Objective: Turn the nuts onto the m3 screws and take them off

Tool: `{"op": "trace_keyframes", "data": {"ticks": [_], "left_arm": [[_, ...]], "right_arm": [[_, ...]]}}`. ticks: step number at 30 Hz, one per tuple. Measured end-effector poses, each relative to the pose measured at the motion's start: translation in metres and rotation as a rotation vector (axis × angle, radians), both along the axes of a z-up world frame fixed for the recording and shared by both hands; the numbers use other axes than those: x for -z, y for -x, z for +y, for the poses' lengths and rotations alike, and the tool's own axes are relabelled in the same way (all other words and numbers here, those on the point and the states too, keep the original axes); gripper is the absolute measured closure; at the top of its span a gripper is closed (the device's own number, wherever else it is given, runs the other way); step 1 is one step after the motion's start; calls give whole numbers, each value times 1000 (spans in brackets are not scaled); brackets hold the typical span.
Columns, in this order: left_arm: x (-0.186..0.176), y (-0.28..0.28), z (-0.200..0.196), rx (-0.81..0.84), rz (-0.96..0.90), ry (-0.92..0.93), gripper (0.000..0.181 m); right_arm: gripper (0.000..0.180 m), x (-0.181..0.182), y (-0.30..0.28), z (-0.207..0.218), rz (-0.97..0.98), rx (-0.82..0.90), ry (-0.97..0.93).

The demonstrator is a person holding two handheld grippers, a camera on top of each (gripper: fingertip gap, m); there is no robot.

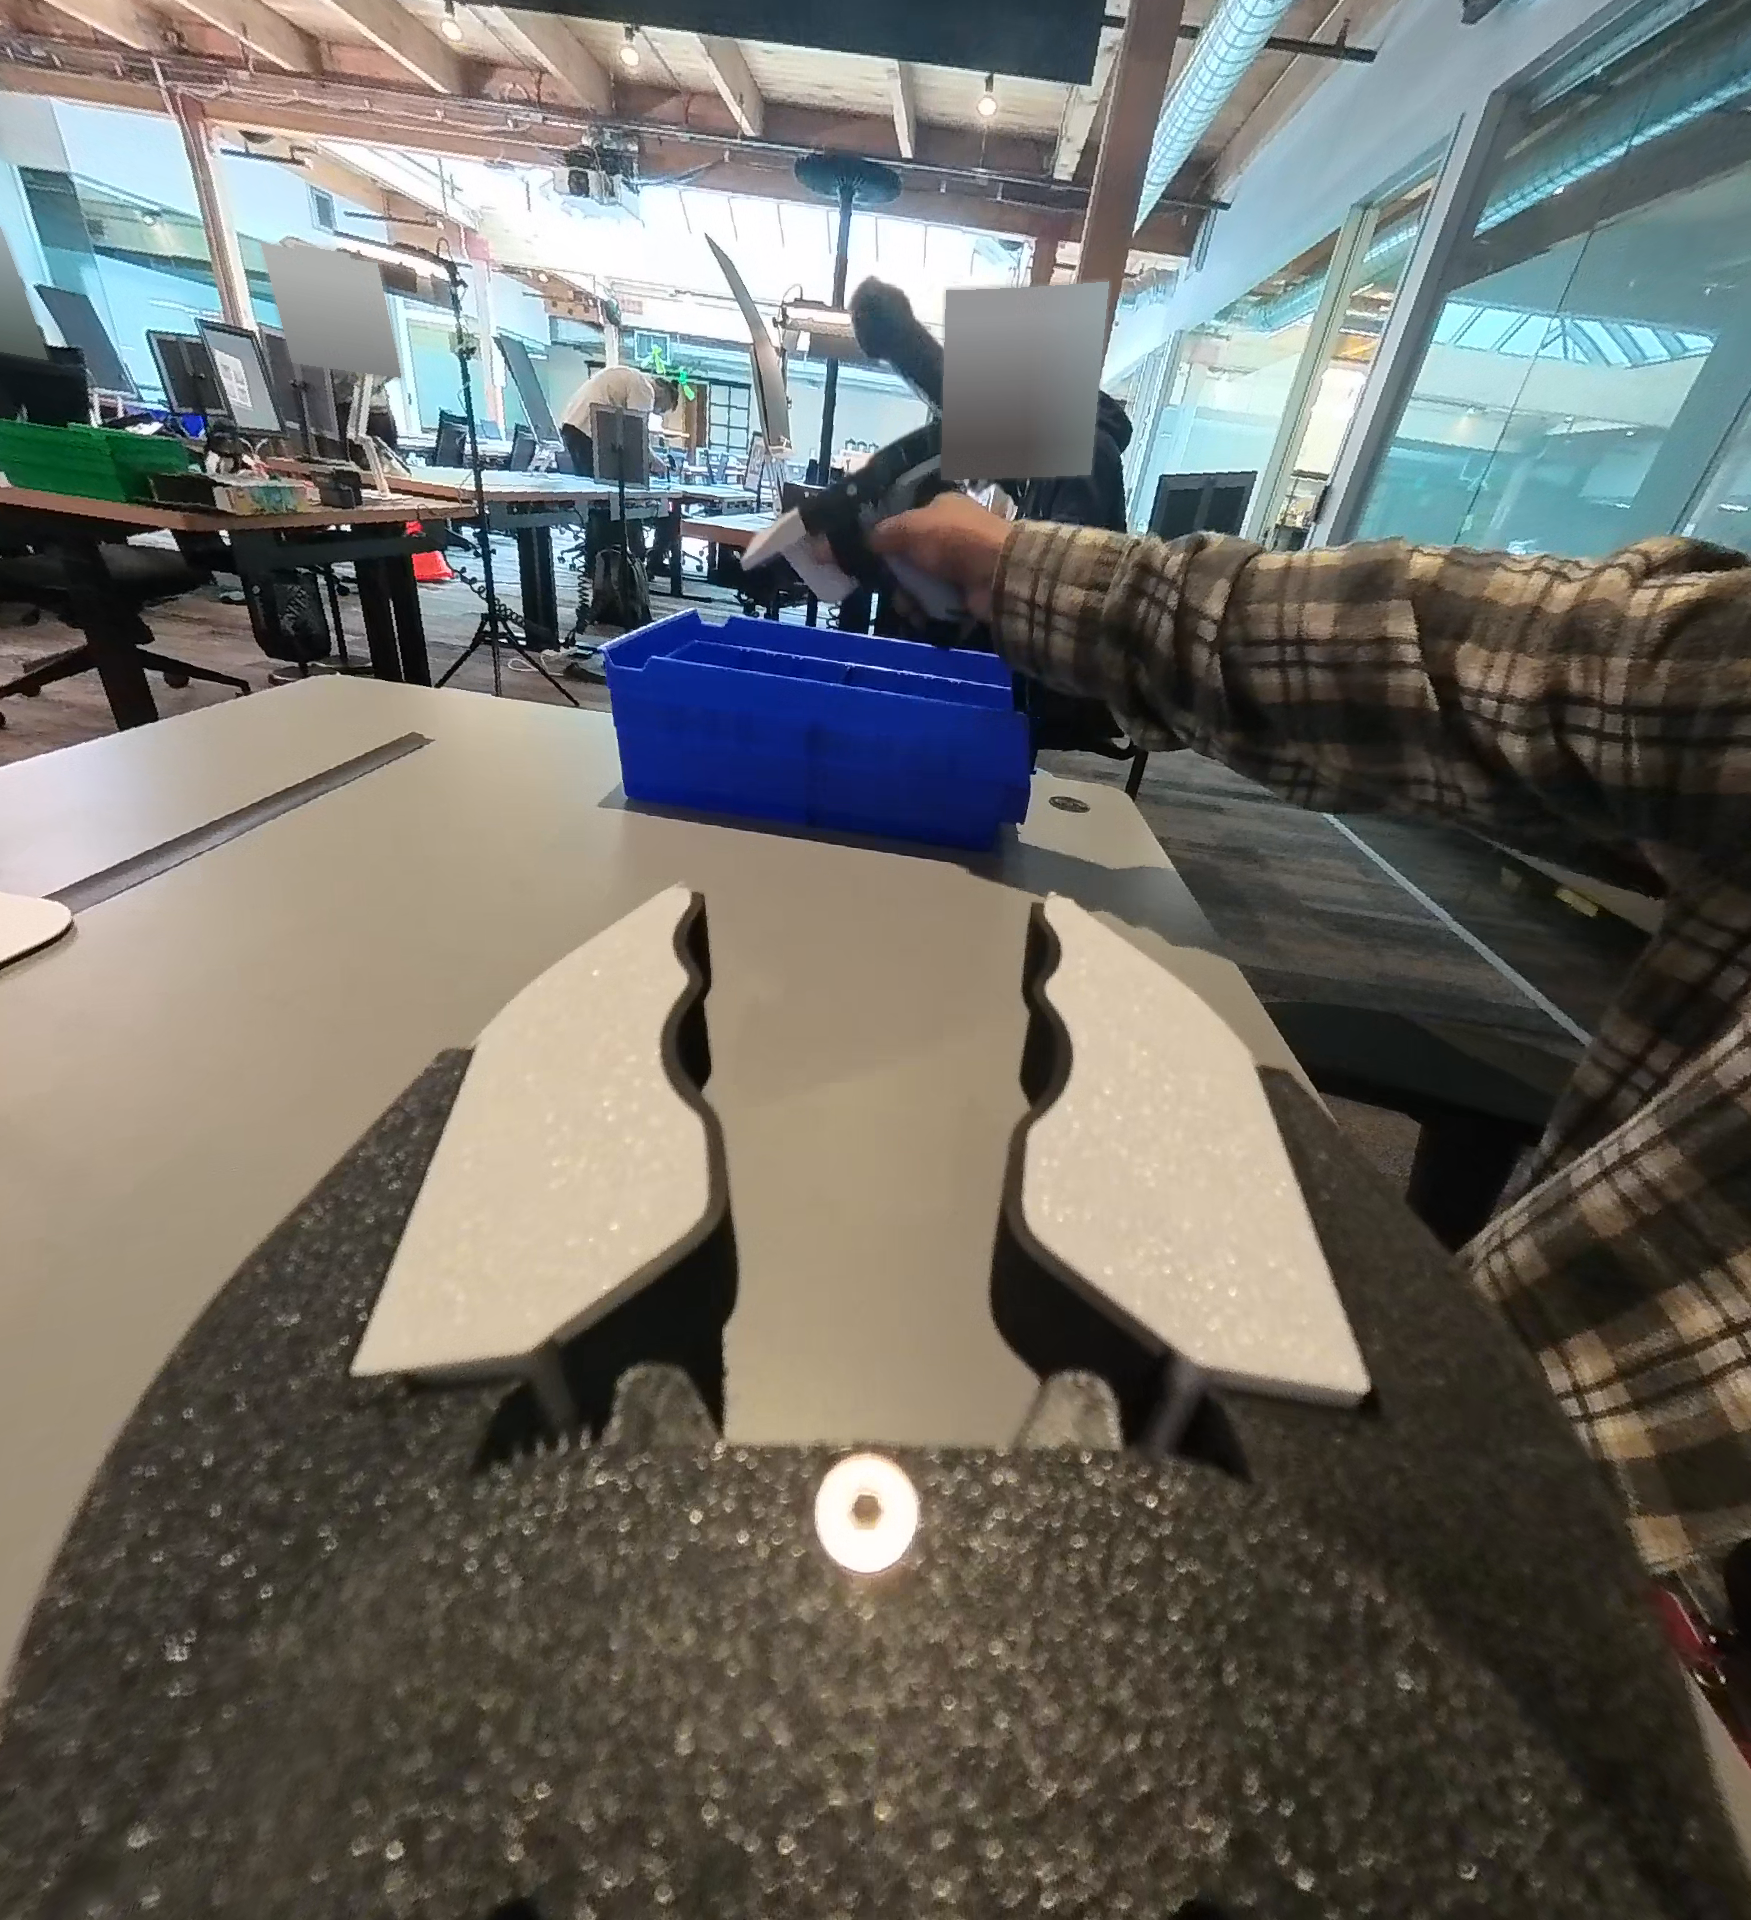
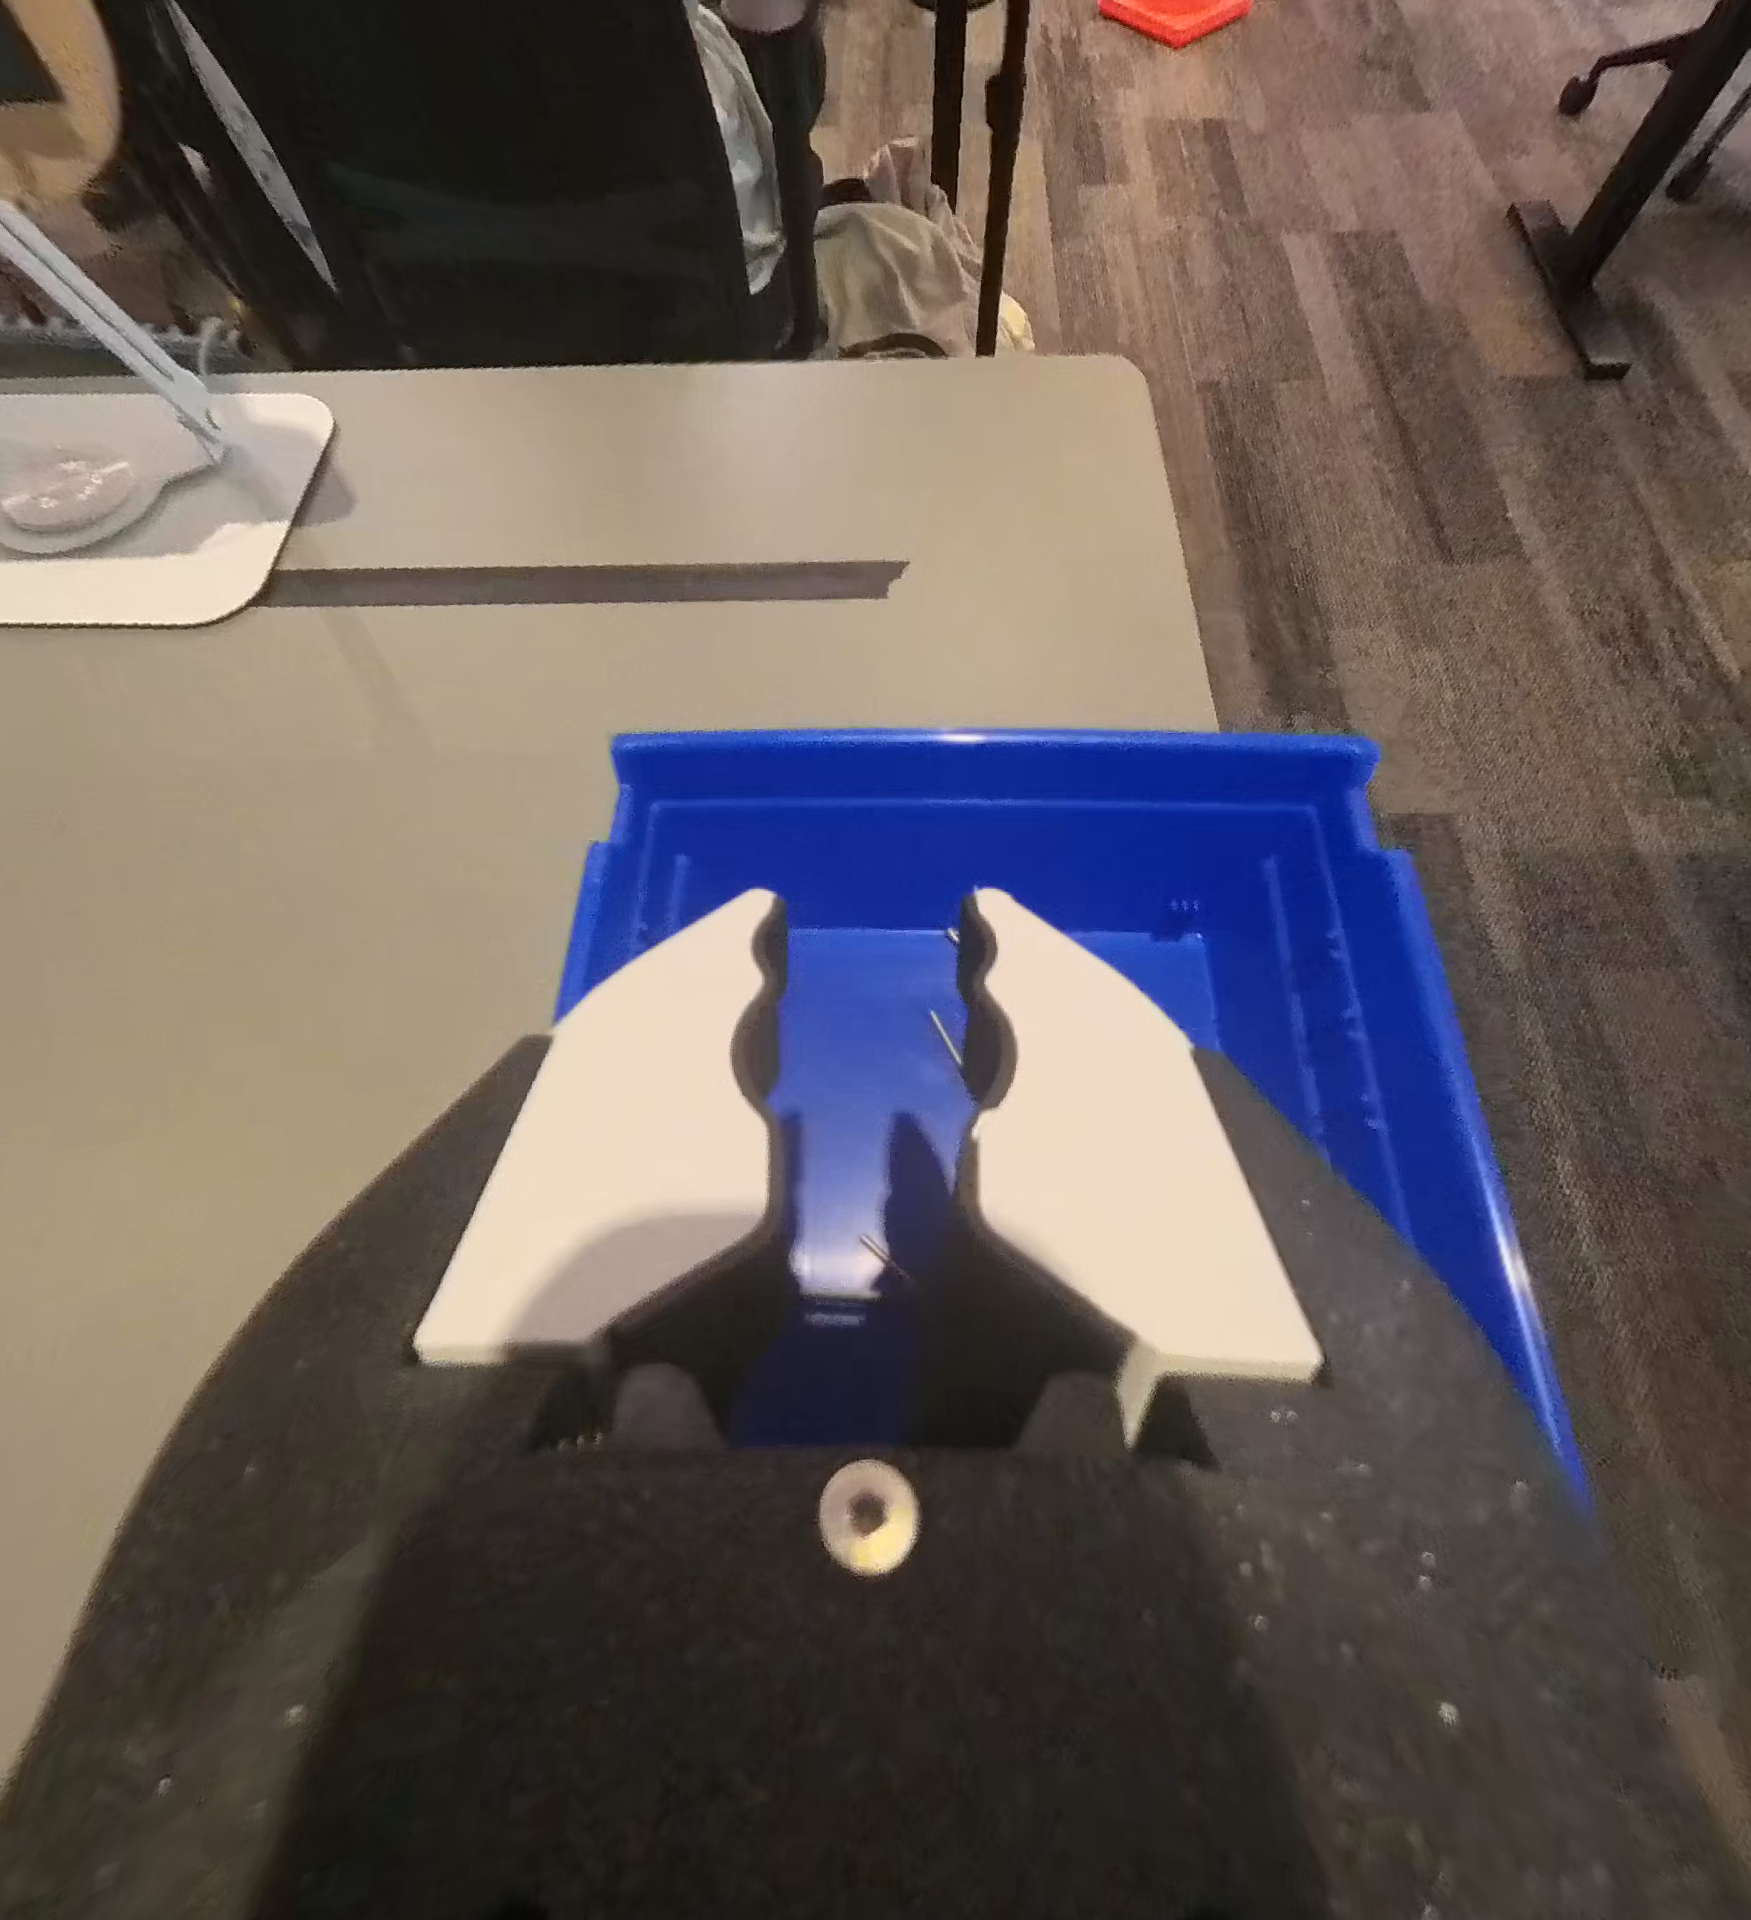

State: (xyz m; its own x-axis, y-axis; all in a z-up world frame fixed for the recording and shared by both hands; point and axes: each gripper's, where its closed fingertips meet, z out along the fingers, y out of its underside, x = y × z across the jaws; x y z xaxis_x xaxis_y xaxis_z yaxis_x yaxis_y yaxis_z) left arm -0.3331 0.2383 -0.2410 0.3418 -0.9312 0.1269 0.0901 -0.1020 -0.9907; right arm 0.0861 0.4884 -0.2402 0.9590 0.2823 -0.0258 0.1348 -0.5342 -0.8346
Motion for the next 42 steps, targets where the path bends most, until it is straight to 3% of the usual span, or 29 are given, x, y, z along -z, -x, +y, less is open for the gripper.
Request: {"op": "trace_keyframes", "data": {"ticks": [17, 22, 30, 38, 42], "left_arm": [[-1, 6, 5, -31, -9, 1, 122], [-1, 8, 6, -39, -12, 3, 121], [-3, 10, 8, -52, -17, -1, 121], [-7, 18, 13, -103, -28, -5, 117], [-10, 35, 26, -213, -25, -13, 108]], "right_arm": [[124, -35, 64, -1, -15, -99, -146], [107, -46, 90, -7, -18, -136, -180], [99, -63, 143, -29, -12, -236, -258], [90, -47, 196, -63, 48, -339, -294], [86, -30, 218, -85, 69, -368, -335]]}}
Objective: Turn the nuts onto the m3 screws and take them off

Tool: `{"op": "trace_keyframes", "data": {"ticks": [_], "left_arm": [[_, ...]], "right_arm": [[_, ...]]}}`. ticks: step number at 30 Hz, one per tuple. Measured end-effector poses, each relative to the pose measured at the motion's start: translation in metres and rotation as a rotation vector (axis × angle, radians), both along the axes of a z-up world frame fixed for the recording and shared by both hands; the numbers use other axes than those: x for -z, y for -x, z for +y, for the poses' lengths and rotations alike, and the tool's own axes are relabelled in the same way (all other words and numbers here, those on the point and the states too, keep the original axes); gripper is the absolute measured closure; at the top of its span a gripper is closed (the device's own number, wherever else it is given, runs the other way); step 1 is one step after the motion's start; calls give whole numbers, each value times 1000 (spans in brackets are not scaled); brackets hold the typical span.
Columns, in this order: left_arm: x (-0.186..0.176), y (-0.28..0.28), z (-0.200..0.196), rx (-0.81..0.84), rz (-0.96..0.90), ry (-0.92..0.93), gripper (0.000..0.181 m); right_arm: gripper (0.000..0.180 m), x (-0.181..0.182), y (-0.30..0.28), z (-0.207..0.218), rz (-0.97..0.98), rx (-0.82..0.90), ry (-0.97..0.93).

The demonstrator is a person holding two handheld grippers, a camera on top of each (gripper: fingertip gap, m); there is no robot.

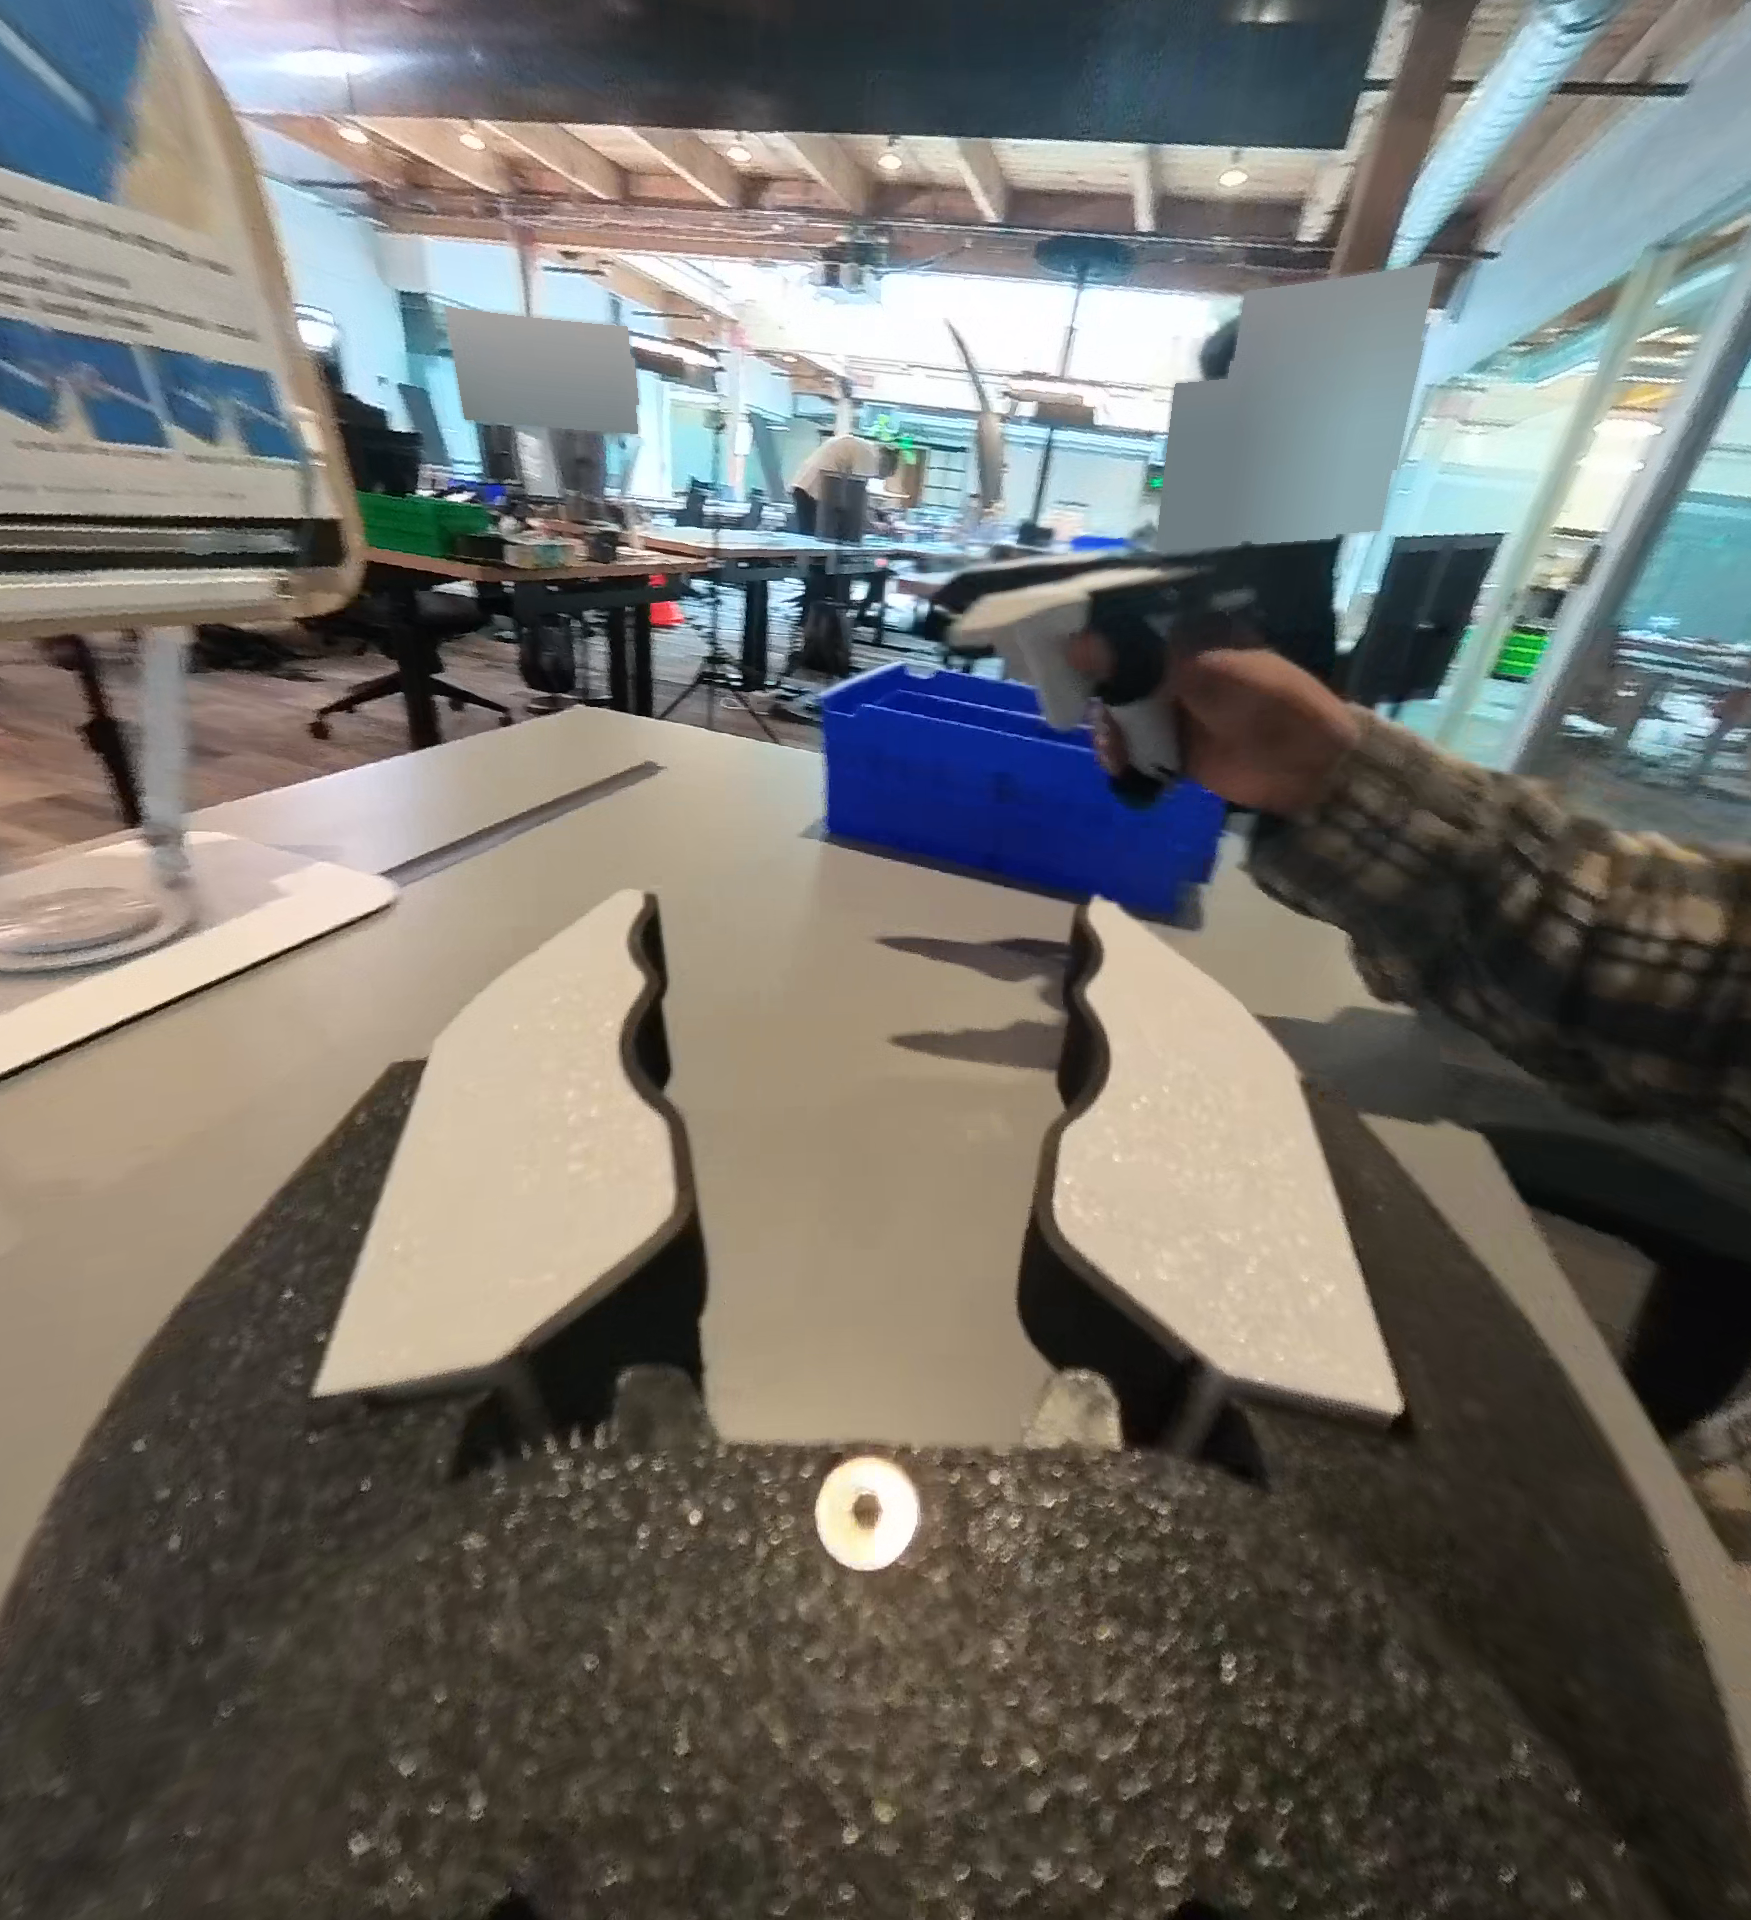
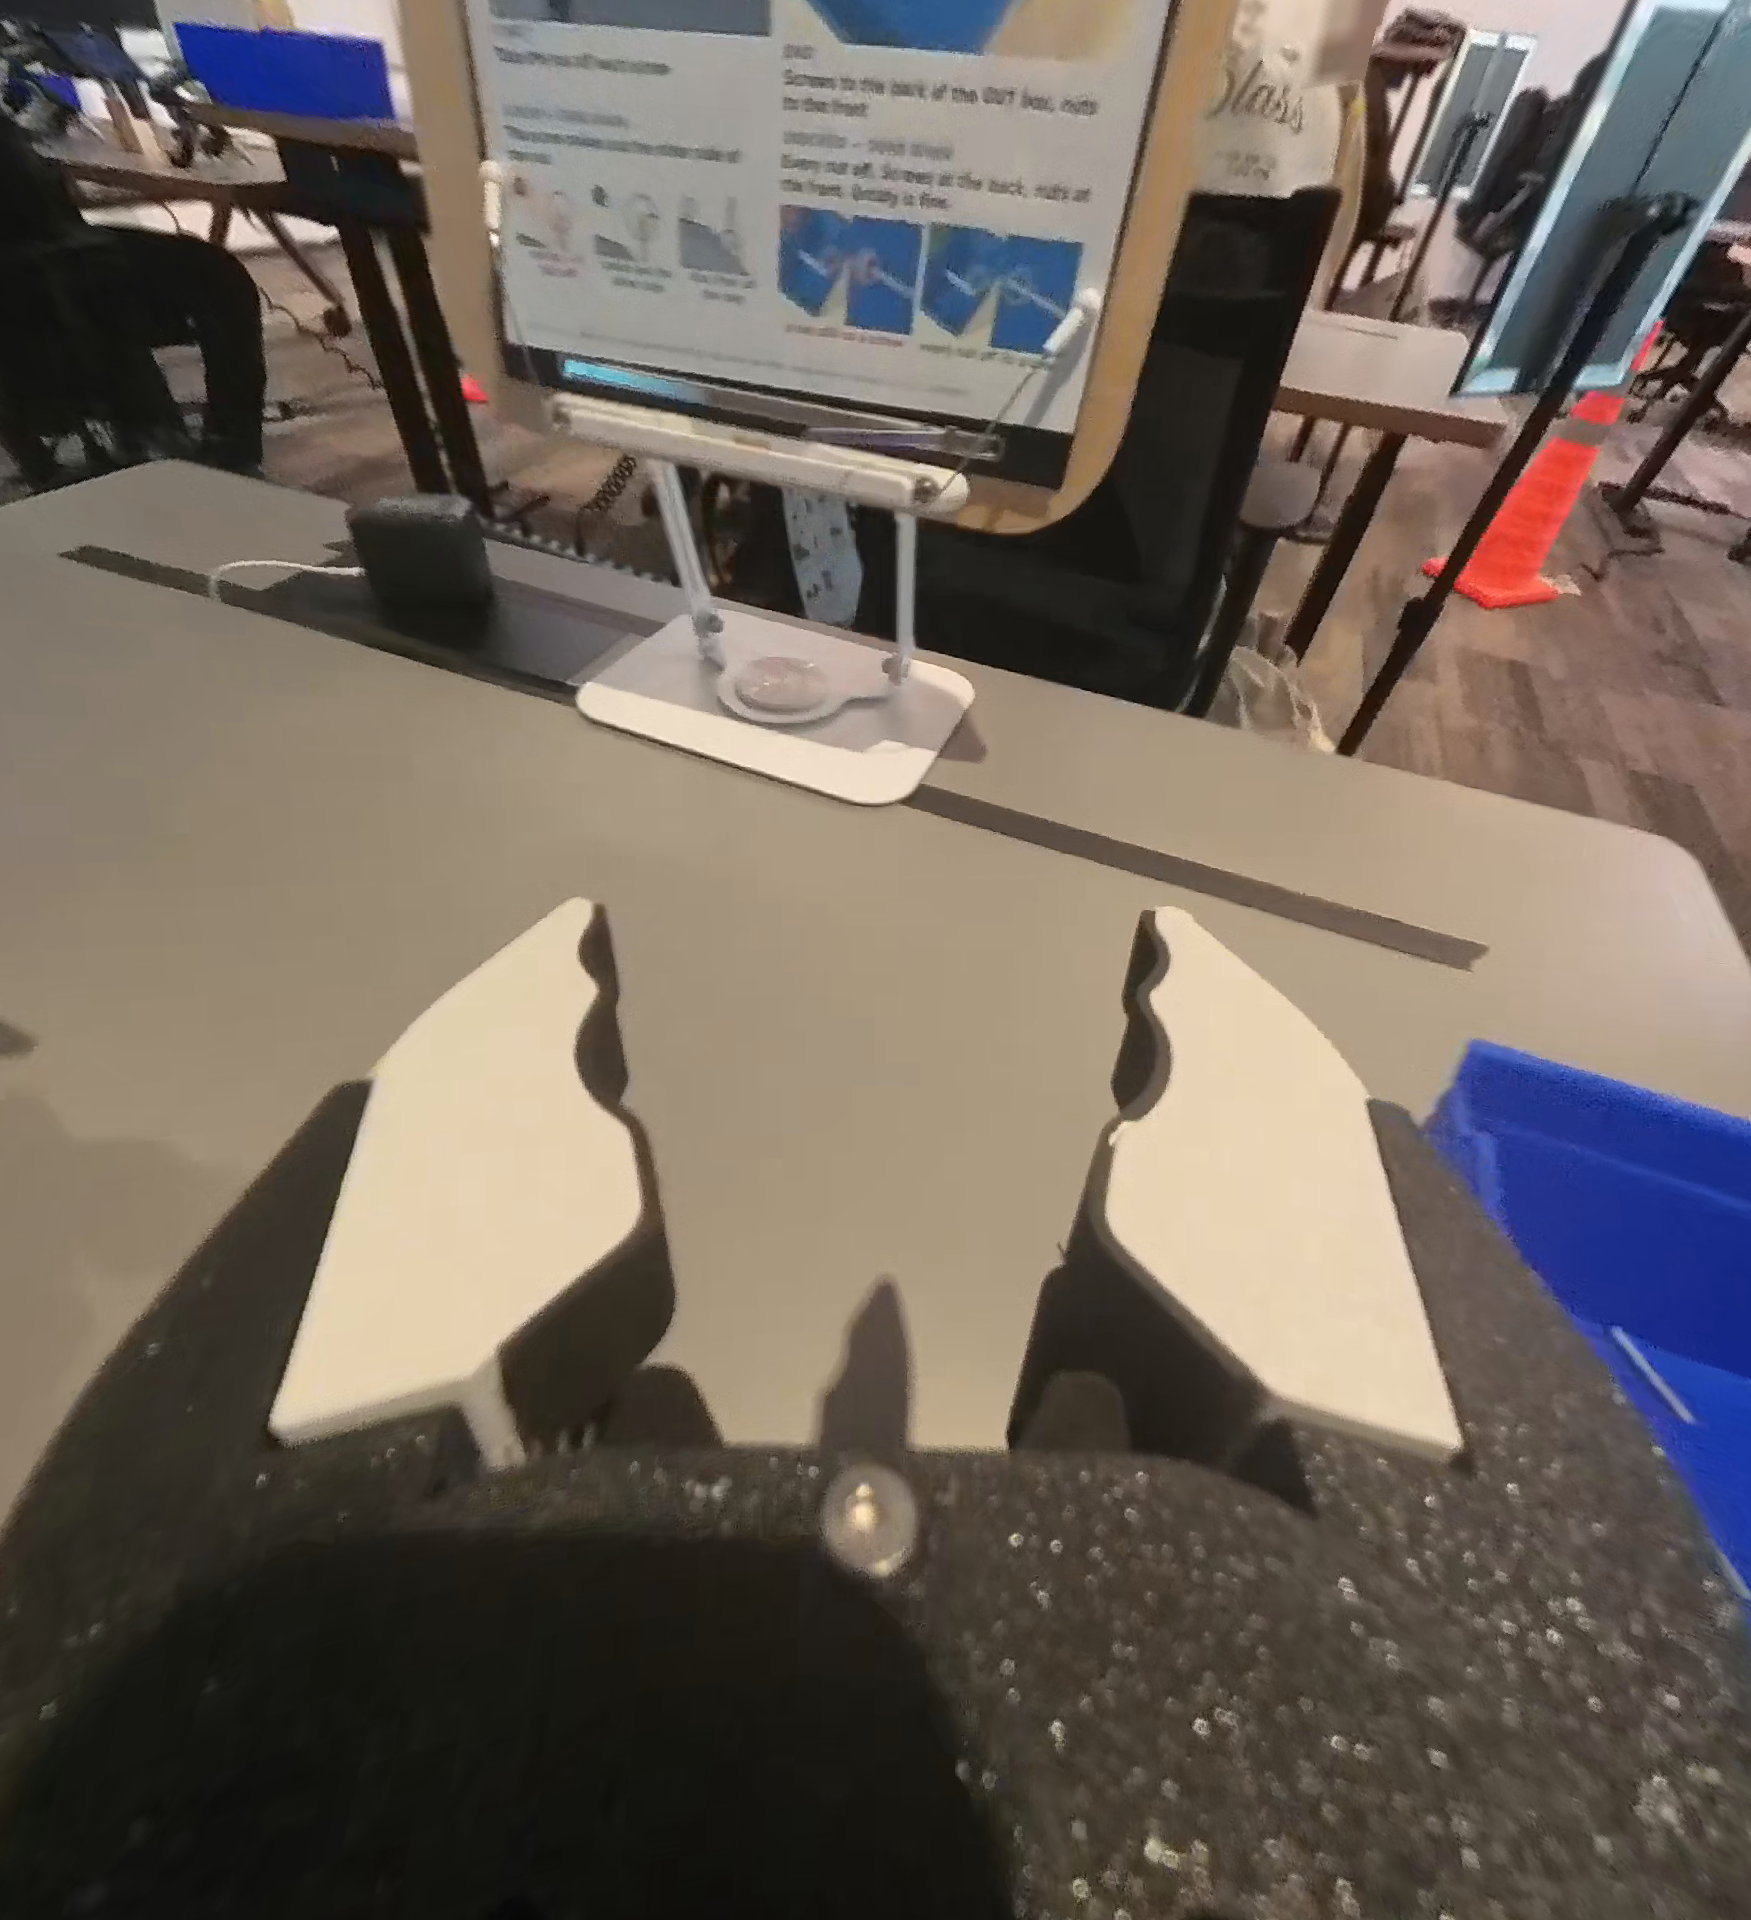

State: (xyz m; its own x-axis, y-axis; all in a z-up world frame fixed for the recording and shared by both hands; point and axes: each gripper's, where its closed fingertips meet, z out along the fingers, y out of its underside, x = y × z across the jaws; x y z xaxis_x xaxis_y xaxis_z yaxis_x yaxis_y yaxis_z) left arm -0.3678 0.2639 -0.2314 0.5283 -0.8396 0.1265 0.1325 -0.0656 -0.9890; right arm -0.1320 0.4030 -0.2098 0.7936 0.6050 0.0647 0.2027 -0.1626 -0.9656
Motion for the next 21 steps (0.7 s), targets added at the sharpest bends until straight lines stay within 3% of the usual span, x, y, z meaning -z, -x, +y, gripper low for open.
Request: {"op": "trace_keyframes", "data": {"ticks": [8, 13, 21], "left_arm": [[-9, 75, 9, -452, 95, 10, 101], [-5, 127, -19, -692, 147, 58, 99], [-17, 179, -72, -899, 89, 90, 99]], "right_arm": [[87, 29, -6, -41, 137, 48, -46], [87, 30, -18, -55, 152, 93, -79], [88, 27, -26, -70, 83, 140, -125]]}}
